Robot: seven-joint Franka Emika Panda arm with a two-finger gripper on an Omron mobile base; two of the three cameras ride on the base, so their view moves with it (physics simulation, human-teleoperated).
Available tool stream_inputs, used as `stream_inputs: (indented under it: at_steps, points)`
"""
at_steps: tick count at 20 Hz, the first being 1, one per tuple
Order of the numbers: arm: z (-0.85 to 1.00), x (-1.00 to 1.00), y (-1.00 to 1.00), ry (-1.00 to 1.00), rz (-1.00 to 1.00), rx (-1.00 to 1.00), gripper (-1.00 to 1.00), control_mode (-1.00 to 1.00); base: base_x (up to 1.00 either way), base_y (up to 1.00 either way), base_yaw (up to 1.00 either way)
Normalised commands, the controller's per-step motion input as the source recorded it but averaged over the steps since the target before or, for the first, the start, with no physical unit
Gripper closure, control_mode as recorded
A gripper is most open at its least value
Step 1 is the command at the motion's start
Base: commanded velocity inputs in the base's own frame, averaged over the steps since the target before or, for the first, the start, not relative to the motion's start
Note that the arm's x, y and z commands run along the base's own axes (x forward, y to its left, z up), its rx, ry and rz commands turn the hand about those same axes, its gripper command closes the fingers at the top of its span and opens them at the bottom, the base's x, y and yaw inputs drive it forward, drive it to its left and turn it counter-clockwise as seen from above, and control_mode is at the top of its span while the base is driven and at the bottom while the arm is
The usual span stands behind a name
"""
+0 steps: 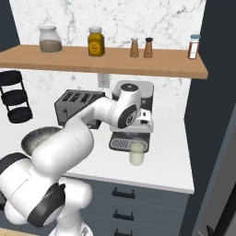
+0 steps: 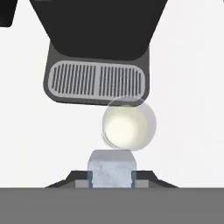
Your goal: Grab a lemon wedge from the fridge and one ice cube from the ice bowl, and put them in the glass of lemonade.
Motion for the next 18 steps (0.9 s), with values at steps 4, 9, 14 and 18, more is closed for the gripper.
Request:
stream_inputs:
  at_steps: [4,9,14,18]
  points:
    - [0.00,0.43,-0.02,0.00,0.00,0.00,1.00,-1.00,0.00,0.00,0.00]
    - [0.00,0.27,-0.22,0.00,0.01,0.02,1.00,-1.00,0.00,0.00,0.00]
    - [-0.05,-0.06,-0.31,-0.02,0.05,0.08,1.00,-1.00,0.00,0.00,0.00]
    - [0.01,0.00,-0.02,0.00,0.03,0.02,1.00,-1.00,0.00,0.00,0.00]
